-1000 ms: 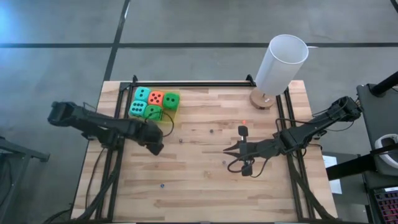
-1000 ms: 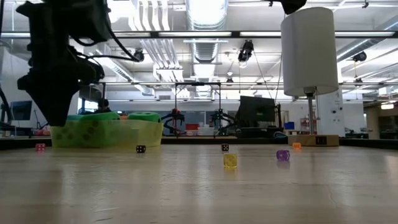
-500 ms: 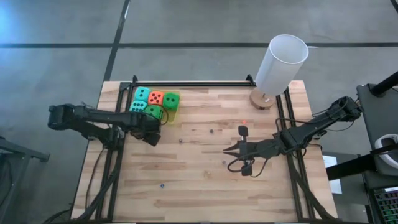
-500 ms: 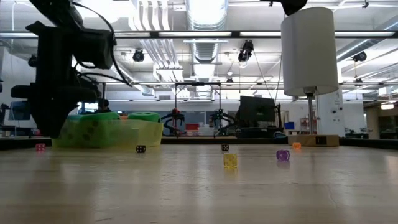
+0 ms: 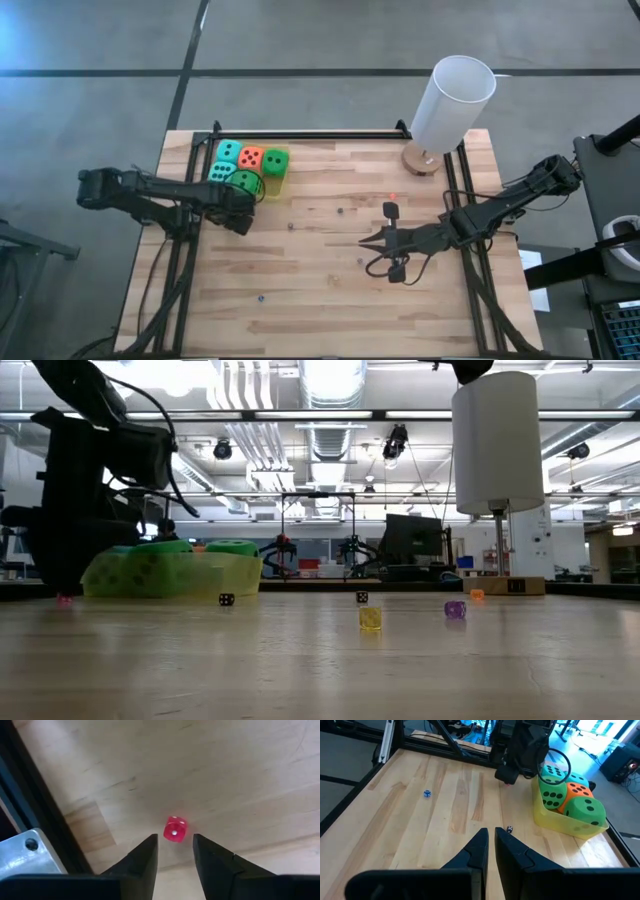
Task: Pick & Place Dice
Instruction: Put the red small die into the yellow container
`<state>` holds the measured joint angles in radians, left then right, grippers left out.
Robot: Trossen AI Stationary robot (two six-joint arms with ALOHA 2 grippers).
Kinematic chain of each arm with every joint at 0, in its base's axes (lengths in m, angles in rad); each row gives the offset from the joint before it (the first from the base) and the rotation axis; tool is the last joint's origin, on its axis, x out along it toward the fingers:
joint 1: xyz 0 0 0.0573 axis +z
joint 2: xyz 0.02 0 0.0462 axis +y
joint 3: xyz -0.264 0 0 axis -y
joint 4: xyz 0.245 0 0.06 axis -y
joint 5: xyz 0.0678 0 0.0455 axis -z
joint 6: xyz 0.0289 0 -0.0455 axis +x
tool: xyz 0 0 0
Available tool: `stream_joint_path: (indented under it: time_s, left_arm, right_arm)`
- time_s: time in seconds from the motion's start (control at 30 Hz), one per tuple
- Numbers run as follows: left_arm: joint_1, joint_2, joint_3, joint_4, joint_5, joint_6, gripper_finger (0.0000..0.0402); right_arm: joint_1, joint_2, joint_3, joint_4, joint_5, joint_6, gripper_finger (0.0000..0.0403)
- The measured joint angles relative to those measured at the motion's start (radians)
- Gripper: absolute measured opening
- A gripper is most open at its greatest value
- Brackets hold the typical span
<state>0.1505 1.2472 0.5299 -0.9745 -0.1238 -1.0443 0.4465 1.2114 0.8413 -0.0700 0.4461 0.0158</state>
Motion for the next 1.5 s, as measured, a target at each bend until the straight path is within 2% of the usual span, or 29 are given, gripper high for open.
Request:
stream_joint_path:
  time_s: [0.43, 0.73, 1.27, 1.5]
  left_arm:
    - [0.002, 0.000, -0.014, 0.017, -0.052, 0.026, 0.0125]
    - [0.002, 0.000, -0.034, 0.097, -0.049, 0.049, 0.0129]
    - [0.002, -0.001, -0.041, 0.095, -0.027, 0.048, 0.0117]
    - [0.002, -0.001, -0.042, 0.100, -0.021, 0.049, 0.0076]
  right_arm:
    - [0.000, 0.000, 0.000, 0.000, 0.000, 0.003, 0.0028]
    - [0.000, 0.000, 0.000, 0.000, 0.000, 0.003, 0.0028]
    - [0.000, 0.000, 0.000, 0.000, 0.000, 0.003, 0.0028]
    - [0.000, 0.000, 0.000, 0.000, 0.000, 0.002, 0.0028]
